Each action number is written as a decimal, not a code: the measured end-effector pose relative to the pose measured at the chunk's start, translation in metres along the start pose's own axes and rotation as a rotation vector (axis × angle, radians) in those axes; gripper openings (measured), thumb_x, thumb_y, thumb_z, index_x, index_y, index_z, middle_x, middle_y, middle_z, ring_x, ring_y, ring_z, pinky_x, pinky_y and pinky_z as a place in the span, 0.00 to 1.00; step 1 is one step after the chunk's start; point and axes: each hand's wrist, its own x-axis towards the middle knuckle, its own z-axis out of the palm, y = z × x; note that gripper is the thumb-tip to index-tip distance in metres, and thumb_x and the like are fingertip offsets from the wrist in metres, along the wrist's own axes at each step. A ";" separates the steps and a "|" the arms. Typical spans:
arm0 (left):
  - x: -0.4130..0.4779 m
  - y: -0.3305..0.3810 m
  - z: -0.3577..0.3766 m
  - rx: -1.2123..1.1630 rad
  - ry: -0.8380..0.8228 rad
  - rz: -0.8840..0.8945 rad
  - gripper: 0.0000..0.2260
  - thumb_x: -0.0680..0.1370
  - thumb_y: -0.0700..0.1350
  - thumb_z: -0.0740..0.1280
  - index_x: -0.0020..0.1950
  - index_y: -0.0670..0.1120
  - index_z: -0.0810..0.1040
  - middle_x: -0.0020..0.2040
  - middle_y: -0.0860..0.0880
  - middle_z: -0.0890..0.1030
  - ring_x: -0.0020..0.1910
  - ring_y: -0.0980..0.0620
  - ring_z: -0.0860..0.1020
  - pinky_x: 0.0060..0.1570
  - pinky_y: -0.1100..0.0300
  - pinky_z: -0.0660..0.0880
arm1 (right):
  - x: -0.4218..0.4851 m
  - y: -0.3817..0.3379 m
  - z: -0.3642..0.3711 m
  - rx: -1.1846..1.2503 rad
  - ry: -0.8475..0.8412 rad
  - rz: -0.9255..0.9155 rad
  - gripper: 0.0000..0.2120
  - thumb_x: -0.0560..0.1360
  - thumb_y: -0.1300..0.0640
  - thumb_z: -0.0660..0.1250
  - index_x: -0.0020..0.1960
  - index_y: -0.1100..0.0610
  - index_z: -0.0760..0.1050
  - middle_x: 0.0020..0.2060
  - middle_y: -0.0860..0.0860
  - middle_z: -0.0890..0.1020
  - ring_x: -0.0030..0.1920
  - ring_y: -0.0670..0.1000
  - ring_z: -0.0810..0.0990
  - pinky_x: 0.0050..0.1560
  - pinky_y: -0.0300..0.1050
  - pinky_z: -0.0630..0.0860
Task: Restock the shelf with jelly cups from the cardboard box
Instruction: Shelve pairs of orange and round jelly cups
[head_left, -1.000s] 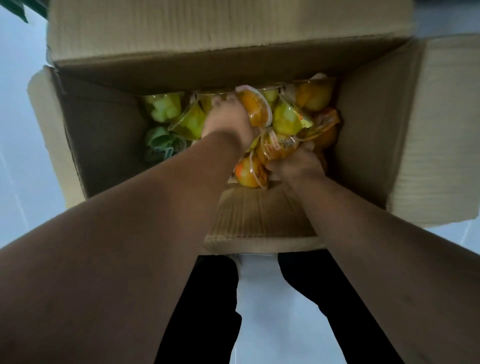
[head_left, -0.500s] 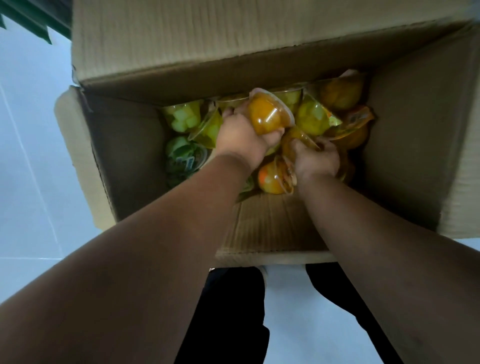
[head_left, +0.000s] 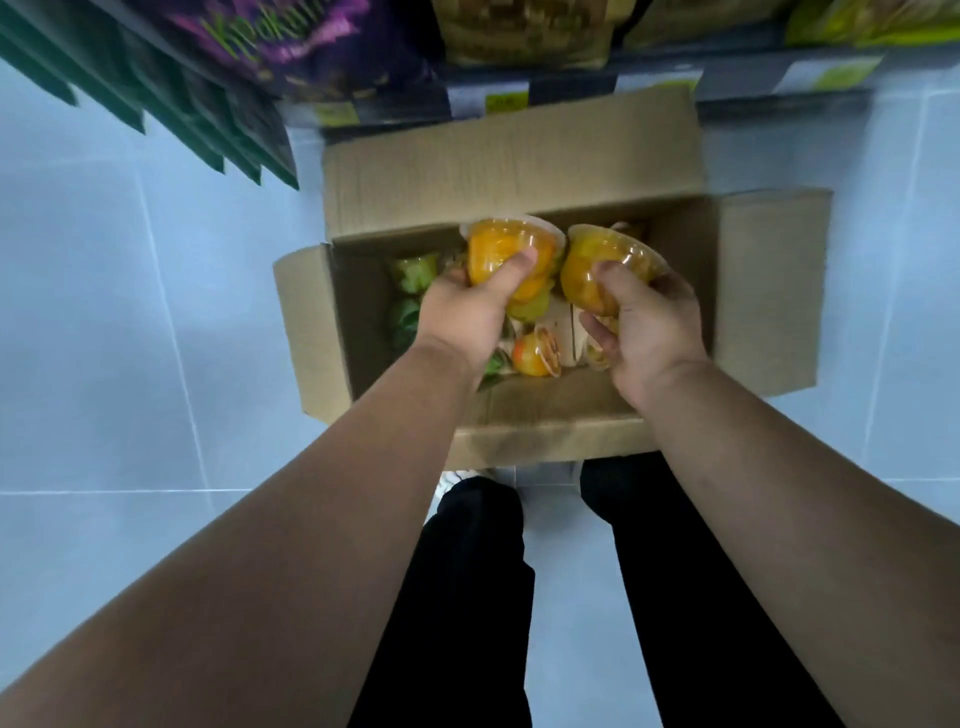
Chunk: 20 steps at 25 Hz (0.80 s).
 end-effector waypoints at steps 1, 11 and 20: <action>-0.027 0.016 -0.007 -0.066 -0.033 -0.015 0.29 0.67 0.61 0.75 0.61 0.46 0.77 0.51 0.49 0.84 0.50 0.51 0.82 0.56 0.53 0.78 | -0.028 -0.018 0.001 0.031 -0.023 -0.024 0.22 0.73 0.59 0.73 0.65 0.52 0.71 0.50 0.48 0.78 0.48 0.48 0.80 0.47 0.45 0.82; -0.320 0.237 -0.091 -0.389 -0.190 0.337 0.05 0.77 0.47 0.70 0.50 0.48 0.77 0.44 0.52 0.86 0.48 0.53 0.83 0.60 0.54 0.75 | -0.324 -0.214 0.004 0.117 -0.282 -0.456 0.23 0.69 0.59 0.75 0.62 0.55 0.74 0.56 0.51 0.82 0.56 0.53 0.82 0.58 0.57 0.79; -0.546 0.373 -0.118 -0.367 -0.359 0.838 0.05 0.76 0.41 0.68 0.51 0.46 0.78 0.38 0.54 0.85 0.36 0.60 0.83 0.35 0.67 0.76 | -0.567 -0.361 -0.028 0.255 -0.340 -0.944 0.51 0.53 0.45 0.80 0.73 0.49 0.65 0.60 0.48 0.79 0.61 0.52 0.80 0.64 0.60 0.74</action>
